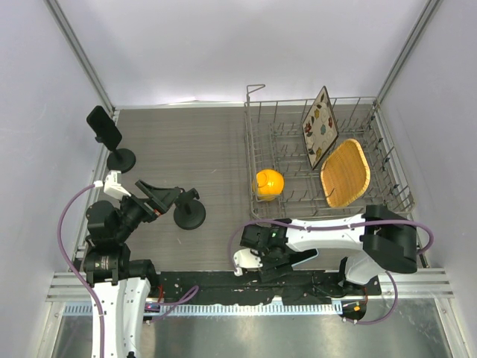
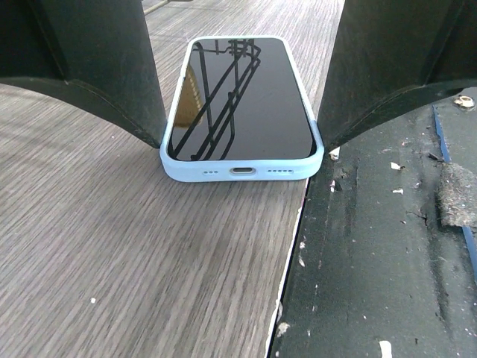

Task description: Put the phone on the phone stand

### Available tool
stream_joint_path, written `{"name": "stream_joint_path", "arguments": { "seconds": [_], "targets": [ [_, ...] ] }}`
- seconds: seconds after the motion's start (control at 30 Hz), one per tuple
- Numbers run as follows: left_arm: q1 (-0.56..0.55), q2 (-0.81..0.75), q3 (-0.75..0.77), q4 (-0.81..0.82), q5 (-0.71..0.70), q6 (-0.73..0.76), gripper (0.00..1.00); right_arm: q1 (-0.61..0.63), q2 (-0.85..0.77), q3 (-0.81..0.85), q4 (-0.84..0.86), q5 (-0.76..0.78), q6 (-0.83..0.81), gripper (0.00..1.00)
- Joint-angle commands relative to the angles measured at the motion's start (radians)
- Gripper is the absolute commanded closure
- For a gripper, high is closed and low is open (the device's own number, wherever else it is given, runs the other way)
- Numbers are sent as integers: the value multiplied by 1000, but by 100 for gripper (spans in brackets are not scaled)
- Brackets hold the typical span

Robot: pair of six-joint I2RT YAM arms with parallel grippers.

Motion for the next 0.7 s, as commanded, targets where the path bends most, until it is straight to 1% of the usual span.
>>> {"name": "stream_joint_path", "arguments": {
  "seconds": [0.0,0.2,0.27,0.3,0.37,0.4,0.47,0.5,0.57,0.6,0.67],
  "targets": [
    [-2,5,34,17,18,15,0,-5,46,-13,44,47,-1,18],
    [-3,4,29,18,18,13,0,-2,63,-19,52,59,-4,21],
    [-2,5,29,18,21,13,0,1,74,-16,52,58,-6,26],
    [-2,4,31,18,20,13,0,2,86,-8,50,59,-7,33],
    [-2,7,34,15,20,16,0,4,89,1,47,70,-9,43],
    [-2,7,37,12,20,17,0,4,88,7,46,78,-11,54],
    [-2,8,40,9,20,17,0,7,77,13,41,97,-11,63],
    [-2,8,43,7,21,18,0,8,60,19,29,110,-15,71],
    [0,8,44,6,20,18,0,10,43,24,20,119,-20,76],
    [-2,10,43,6,18,17,0,11,34,24,18,125,-21,82],
    [-2,7,41,6,14,15,0,16,6,26,13,134,-23,89]
  ]
}}
